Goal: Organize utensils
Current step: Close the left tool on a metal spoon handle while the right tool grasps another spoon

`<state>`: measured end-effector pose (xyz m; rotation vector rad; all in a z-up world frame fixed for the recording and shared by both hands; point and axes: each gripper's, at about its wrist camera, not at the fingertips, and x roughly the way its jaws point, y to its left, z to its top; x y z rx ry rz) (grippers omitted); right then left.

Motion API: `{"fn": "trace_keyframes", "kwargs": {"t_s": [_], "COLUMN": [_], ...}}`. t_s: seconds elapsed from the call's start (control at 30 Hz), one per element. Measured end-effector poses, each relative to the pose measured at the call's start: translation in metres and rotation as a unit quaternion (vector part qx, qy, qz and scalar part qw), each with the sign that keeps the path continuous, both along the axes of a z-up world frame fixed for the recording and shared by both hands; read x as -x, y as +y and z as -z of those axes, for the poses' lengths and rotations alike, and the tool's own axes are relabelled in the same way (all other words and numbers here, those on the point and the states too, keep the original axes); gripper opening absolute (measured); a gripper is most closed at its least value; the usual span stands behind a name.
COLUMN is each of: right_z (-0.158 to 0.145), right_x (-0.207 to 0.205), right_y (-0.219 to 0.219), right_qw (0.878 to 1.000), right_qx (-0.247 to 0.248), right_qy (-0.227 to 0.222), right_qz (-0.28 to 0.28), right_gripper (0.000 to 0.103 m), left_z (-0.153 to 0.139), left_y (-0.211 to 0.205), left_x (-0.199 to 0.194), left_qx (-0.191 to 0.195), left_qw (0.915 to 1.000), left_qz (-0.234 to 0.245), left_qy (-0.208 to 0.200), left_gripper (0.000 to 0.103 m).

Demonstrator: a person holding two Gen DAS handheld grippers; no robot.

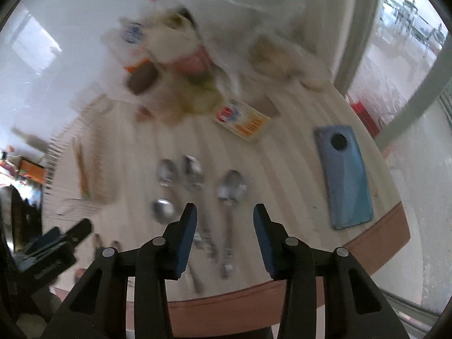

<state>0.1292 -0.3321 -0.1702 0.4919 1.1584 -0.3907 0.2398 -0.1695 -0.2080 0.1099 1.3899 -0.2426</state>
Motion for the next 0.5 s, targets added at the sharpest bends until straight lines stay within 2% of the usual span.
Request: {"fn": "trace_keyframes", "kwargs": {"t_s": [0.1,0.2,0.3,0.33,0.37,0.4,0.43,0.5], "right_z": [0.018,0.038,0.051,0.056,0.059,0.063,0.066,0.075], "right_x": [0.004,0.008,0.007,0.006,0.005,0.003,0.001,-0.006], "right_y": [-0.016,-0.029,-0.034,-0.035,-0.034,-0.033,-0.03,-0.023], "right_qw": [1.0,0.999,0.998,0.998,0.998,0.997,0.997,0.995], "right_qx": [-0.008,-0.018,-0.035,-0.041,-0.046,-0.055,-0.063,-0.075], "right_qy": [0.02,0.037,0.044,0.046,0.049,0.052,0.055,0.062], "right_qz": [0.001,0.002,0.003,0.002,0.001,-0.001,-0.006,-0.017], "right_gripper": [0.044,0.044,0.044,0.044,0.044,0.044,0.044,0.044], "left_z": [0.037,0.061,0.063,0.062,0.062,0.062,0.062,0.062], "left_y": [-0.027,-0.045,-0.062,-0.064,-0.066,-0.068,-0.069,-0.066], "left_x": [0.006,0.011,0.015,0.016,0.016,0.017,0.018,0.02], "left_qx": [-0.004,-0.021,-0.046,-0.044,-0.043,-0.04,-0.04,-0.045], "left_qw": [0.9985,0.9968,0.997,0.9972,0.9971,0.9969,0.9968,0.9966], "left_qz": [0.009,0.019,0.038,0.039,0.041,0.045,0.047,0.048], "left_qy": [0.054,0.075,0.05,0.047,0.048,0.049,0.05,0.05], "left_gripper": [0.064,0.043,0.036,0.024,0.022,0.009,0.002,0.002]}}
